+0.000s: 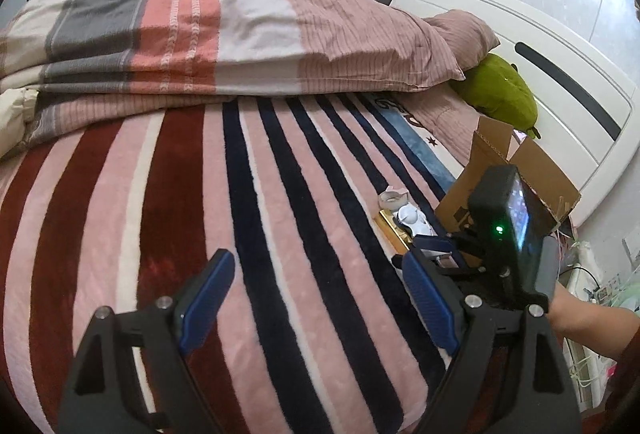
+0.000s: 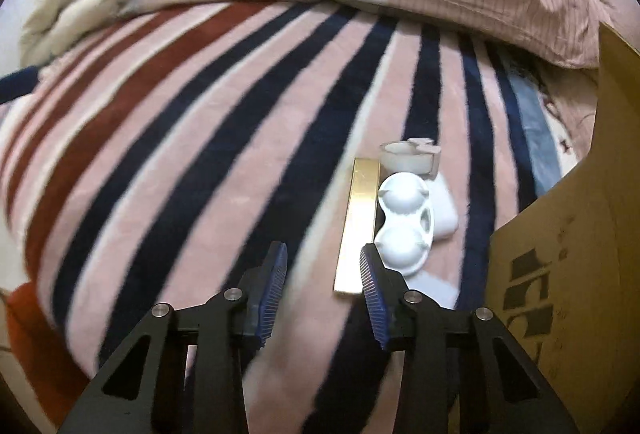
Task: Organize rigid objects
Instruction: 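Grasp the gold case with the right tool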
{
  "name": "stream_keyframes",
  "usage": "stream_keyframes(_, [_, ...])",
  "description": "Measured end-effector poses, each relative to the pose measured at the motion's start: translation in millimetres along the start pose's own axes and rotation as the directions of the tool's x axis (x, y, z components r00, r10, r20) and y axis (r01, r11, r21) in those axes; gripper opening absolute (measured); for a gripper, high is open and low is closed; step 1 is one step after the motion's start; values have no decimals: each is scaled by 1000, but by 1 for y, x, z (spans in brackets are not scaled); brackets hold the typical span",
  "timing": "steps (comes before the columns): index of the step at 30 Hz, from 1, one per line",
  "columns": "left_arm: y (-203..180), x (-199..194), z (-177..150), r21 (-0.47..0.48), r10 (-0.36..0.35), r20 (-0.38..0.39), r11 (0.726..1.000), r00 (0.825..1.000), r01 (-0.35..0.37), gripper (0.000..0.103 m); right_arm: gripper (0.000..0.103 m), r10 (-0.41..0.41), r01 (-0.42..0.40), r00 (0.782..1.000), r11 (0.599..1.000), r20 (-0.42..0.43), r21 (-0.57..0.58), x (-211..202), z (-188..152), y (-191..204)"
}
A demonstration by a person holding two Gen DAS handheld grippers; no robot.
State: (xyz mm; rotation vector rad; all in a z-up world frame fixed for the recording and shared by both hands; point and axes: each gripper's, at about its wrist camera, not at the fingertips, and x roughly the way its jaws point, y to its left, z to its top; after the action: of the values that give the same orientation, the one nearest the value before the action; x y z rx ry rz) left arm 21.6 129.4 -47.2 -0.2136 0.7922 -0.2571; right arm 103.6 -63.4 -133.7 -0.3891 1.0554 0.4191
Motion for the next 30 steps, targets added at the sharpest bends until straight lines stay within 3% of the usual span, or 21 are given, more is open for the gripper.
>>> stream_keyframes(3, [1,-2,-1,-6,-9,6,1000,1000,9,84,32,-27,27,1000,1000,-3,-7,3,3,0])
stream_keyframes(6, [2,-3,-1,-5,-9,8,1000,1000,9,84,24,-98,97,995,995,-33,-27,11,7,0])
stream_keyframes(10, [4,-4,0,-7,-12,9,1000,1000,12,84,15,-32,35,996,998,-78,44,21,5,-11])
stream_keyframes(16, [5,-5,4,-19,-47,4,999,999,47,84,13,86,-86,996,996,18,-6,-8,1,9])
stream_keyframes(23, [-23,-8,29,15,-155,21,988,988,154,83,13,274,-263,951,960,143,-96,-83,22,33])
stream_keyframes(26, [-44,-8,47,44,-198,29,979,980,197,75,13,319,-298,929,946,190,-128,-116,28,33])
stream_keyframes(30, [-76,-3,68,91,-242,23,967,970,239,55,13,336,-314,911,941,238,-126,-149,28,20])
